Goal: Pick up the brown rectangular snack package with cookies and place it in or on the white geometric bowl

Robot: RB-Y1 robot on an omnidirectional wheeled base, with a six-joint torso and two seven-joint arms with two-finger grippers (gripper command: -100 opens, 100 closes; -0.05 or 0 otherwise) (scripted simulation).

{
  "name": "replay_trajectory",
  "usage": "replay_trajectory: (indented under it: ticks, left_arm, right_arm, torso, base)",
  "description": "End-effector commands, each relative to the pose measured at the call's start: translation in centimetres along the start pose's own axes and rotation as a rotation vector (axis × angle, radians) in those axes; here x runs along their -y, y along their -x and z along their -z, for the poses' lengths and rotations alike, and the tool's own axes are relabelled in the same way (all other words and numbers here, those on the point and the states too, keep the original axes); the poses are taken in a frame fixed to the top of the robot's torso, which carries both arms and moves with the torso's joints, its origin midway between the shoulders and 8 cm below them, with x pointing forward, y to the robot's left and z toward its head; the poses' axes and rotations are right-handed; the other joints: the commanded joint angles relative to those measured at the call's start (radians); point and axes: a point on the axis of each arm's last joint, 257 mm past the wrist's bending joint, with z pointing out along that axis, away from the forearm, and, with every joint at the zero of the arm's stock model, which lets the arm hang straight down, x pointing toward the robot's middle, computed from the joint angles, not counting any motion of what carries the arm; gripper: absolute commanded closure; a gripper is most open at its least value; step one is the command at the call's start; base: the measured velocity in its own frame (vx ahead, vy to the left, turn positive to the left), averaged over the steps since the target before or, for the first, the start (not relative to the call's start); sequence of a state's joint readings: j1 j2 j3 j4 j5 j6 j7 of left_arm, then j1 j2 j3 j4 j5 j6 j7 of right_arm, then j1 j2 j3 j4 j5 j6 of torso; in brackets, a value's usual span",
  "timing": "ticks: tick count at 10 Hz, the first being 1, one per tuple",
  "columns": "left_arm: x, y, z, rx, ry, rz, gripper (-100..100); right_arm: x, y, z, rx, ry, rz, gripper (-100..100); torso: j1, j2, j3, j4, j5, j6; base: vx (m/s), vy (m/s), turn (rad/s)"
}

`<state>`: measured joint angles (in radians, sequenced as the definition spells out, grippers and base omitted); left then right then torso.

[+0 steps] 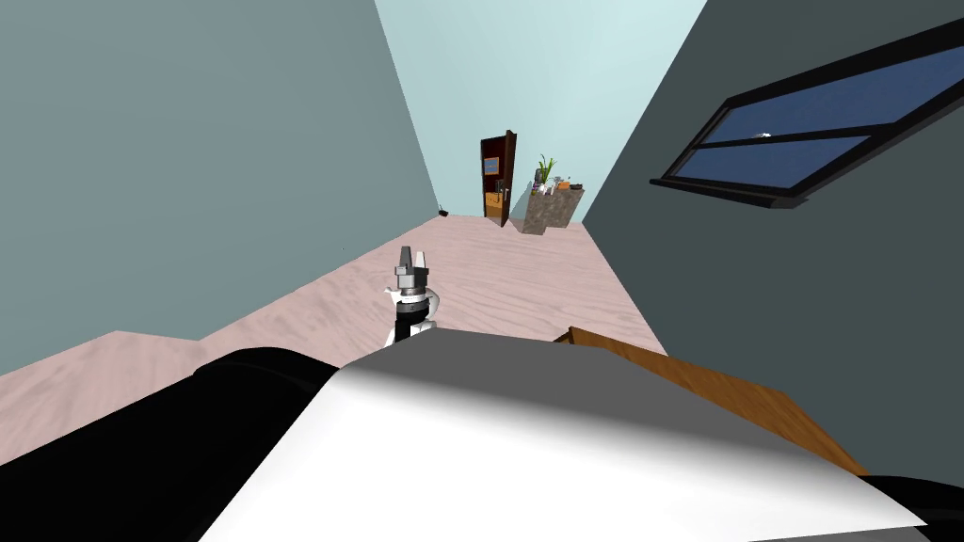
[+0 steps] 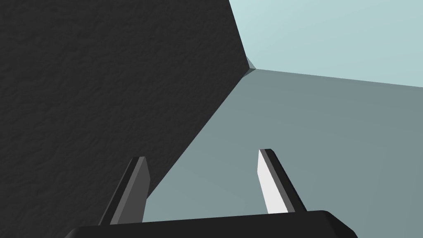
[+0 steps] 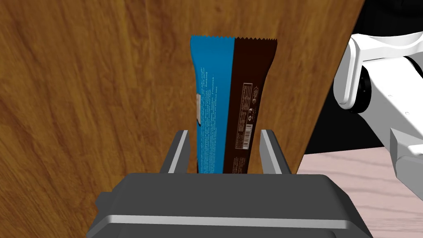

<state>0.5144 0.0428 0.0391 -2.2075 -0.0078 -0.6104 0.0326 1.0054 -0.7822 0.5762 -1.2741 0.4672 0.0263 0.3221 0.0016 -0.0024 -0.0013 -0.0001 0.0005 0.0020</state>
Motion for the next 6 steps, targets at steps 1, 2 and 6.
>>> replay_trajectory:
  ticks: [1, 2, 6]
  left_arm:
    - [0.0, 0.0, 0.0, 0.000, 0.000, 0.000, 0]
    - [0.0, 0.0, 0.0, 0.000, 0.000, 0.000, 0]
    - [0.0, 0.0, 0.0, 0.000, 0.000, 0.000, 0]
  right_arm:
    - [0.0, 0.0, 0.0, 0.000, 0.000, 0.000, 0]
    - [0.4, -0.3, 0.8, -0.004, -0.003, 0.007, 100]
    - [1.0, -0.6, 1.9, -0.009, -0.003, 0.016, 100]
  torso:
    - [0.000, 0.000, 0.000, 0.000, 0.000, 0.000]
    - [0.000, 0.000, 0.000, 0.000, 0.000, 0.000]
    - [0.001, -0.003, -0.002, -0.001, 0.000, 0.000]
  base:
    - [0.000, 0.000, 0.000]
    - [0.031, 0.004, -0.049]
    - [0.039, 0.009, -0.037]
